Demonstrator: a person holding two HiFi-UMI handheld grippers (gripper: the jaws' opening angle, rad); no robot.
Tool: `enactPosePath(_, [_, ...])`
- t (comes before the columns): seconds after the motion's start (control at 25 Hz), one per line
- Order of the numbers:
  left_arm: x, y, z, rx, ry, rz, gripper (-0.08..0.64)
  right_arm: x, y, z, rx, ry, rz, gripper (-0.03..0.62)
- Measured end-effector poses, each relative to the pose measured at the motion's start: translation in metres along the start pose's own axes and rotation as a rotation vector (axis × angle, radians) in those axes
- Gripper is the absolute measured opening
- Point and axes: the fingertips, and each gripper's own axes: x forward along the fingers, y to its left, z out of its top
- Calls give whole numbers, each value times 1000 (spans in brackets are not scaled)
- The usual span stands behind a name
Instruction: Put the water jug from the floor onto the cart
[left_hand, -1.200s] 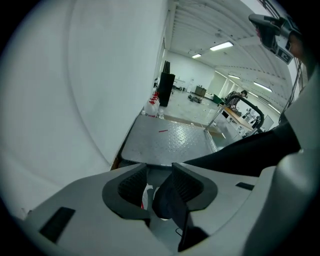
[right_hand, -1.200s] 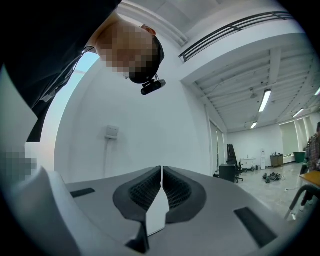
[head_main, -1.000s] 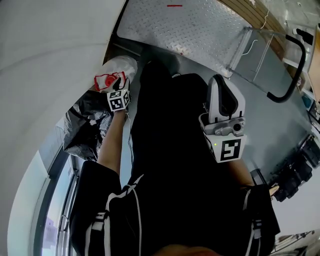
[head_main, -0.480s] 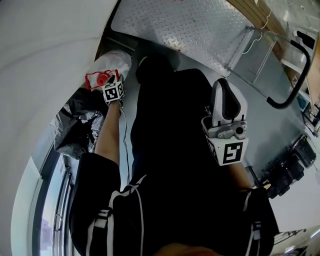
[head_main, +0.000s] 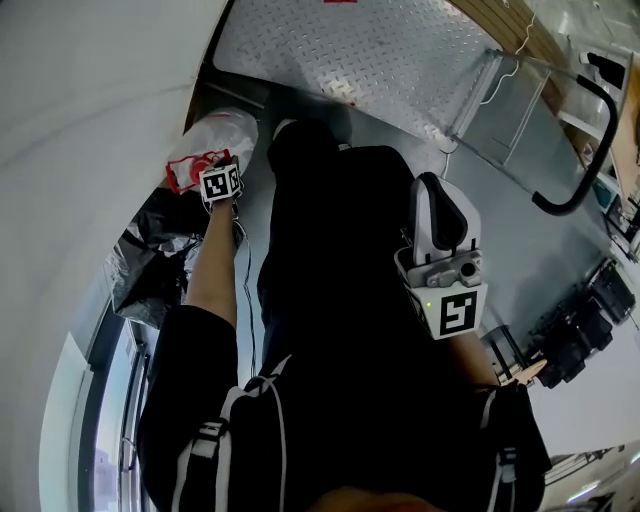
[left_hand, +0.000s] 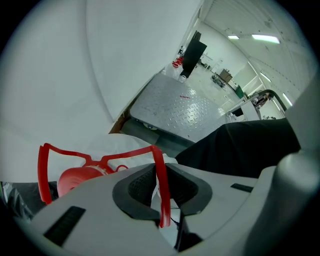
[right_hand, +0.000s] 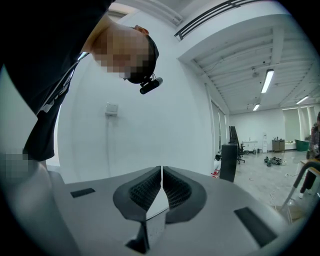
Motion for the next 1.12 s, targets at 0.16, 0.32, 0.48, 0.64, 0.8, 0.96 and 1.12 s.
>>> enactPosePath(0.16, [-17,1,1,-66,45,6,66,-4,-4,23,-7,-11,-32,20])
enactPosePath(0.32, [-51,13,-1,-204,50,-14,67,-9,-3,55,17,-13,-49,20])
enactPosePath(0.48, [-101,22,16,-301,-8,-41,67,-12,3,93,33,-28,-59,20])
enactPosePath(0.64, [-141,16,28,-341,-7,-62,67,-19,4,135,23,-80,-87,20])
enactPosePath(0.8, [-160,-9,38,-253,9,-81,67,-30,-3,158,2,-130,-142,20])
enactPosePath(0.96, [-164,-43,58,-137,9,-116,67,-42,-18,170,-4,-185,-235,20])
enactPosePath(1.12, [-174,-73,88,-53,1,-136,67,-61,-28,179,0,-216,-321,20])
